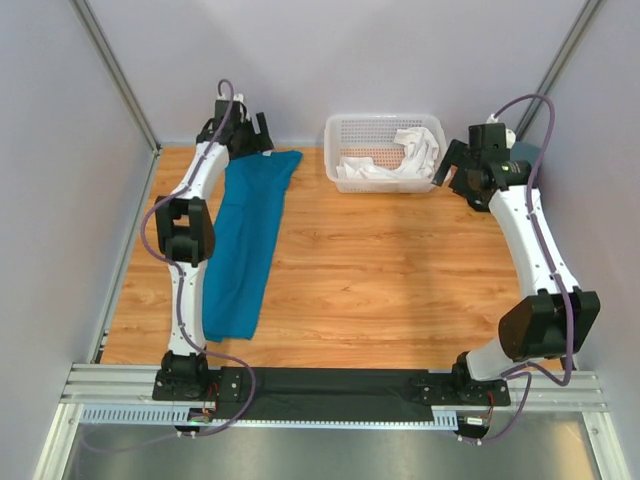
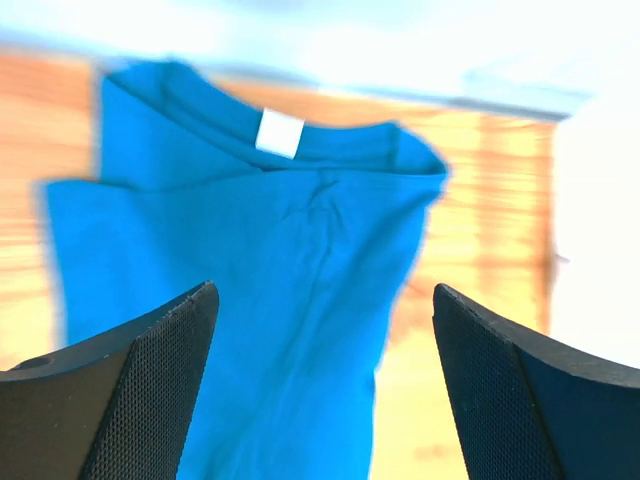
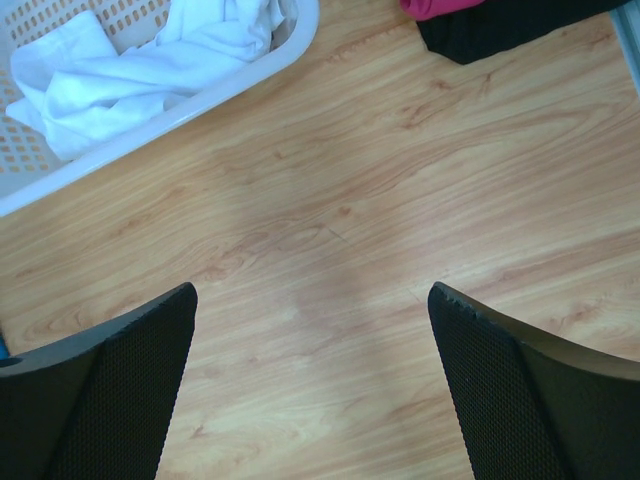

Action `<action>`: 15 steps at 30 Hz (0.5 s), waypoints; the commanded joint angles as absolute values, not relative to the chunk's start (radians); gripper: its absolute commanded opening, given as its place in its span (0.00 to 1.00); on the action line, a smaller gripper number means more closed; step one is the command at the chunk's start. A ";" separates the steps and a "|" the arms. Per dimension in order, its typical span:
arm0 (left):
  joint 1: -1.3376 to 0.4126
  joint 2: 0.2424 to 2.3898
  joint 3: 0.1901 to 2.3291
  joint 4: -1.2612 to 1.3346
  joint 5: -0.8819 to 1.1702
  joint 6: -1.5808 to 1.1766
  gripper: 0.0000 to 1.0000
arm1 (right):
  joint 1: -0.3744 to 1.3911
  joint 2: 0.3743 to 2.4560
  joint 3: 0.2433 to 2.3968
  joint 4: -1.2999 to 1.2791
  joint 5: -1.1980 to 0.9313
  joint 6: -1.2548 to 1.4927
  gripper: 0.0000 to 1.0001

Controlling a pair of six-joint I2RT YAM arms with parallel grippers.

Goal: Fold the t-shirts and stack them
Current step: Fold the tshirt

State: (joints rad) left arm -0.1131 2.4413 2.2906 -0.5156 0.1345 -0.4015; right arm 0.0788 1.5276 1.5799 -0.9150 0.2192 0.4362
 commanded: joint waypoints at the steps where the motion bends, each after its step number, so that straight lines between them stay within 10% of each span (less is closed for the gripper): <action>1: -0.120 2.140 2.240 -0.436 0.085 -0.235 0.94 | 0.075 1.430 1.551 -0.888 0.175 0.433 1.00; 15: -0.189 1.665 1.366 -0.551 0.043 -0.253 0.93 | 0.075 1.290 1.345 -0.824 0.075 0.471 1.00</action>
State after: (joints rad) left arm -0.1593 1.7023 1.4803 -0.5064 0.0647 -0.2398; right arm 0.0769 1.3159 1.3701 -0.8612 0.1123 0.4564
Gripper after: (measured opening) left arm 0.927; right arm 0.998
